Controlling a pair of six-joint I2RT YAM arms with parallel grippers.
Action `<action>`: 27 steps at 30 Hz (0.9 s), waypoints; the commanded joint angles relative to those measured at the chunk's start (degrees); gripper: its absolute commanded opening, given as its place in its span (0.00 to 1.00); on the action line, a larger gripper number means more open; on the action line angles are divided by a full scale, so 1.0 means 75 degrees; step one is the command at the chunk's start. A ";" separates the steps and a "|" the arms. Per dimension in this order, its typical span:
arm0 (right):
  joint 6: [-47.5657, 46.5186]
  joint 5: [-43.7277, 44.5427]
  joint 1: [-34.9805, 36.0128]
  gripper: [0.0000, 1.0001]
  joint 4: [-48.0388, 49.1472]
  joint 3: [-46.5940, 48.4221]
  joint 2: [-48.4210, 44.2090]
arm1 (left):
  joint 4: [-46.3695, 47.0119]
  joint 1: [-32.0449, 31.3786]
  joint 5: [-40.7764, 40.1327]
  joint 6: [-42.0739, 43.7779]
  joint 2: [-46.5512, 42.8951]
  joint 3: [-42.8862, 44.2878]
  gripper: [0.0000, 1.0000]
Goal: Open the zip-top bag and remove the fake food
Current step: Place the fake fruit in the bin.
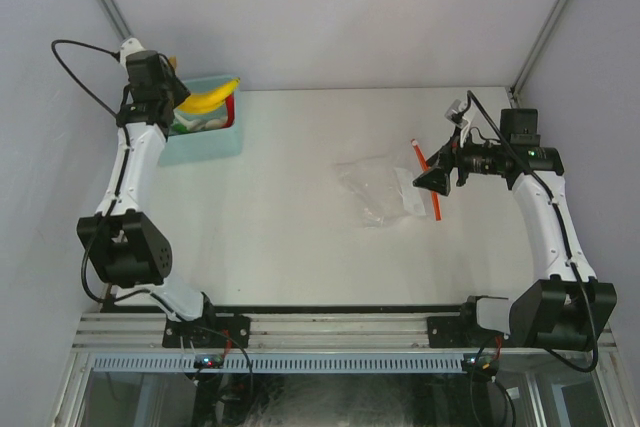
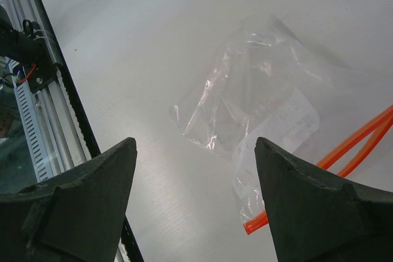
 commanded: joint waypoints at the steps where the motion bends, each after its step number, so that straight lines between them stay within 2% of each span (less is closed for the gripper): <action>1: 0.0200 -0.0005 -0.0053 0.77 0.0339 -0.0020 -0.0177 | -0.0320 0.0136 -0.0587 0.0057 0.0388 0.0897 0.00; 14: 0.0267 0.0040 -0.0135 0.77 0.0489 -0.0242 -0.0293 | -0.1140 0.0295 -0.1363 -0.0079 0.2133 0.2637 0.01; 23: 0.0329 0.0082 -0.0178 0.77 0.0547 -0.0324 -0.0326 | -0.1256 0.0574 -0.1498 -0.0841 0.3168 0.3098 0.05; 27: 0.0353 0.0075 -0.0192 0.77 0.0558 -0.0345 -0.0340 | -0.1396 0.0671 -0.1438 -0.1115 0.3629 0.3473 0.14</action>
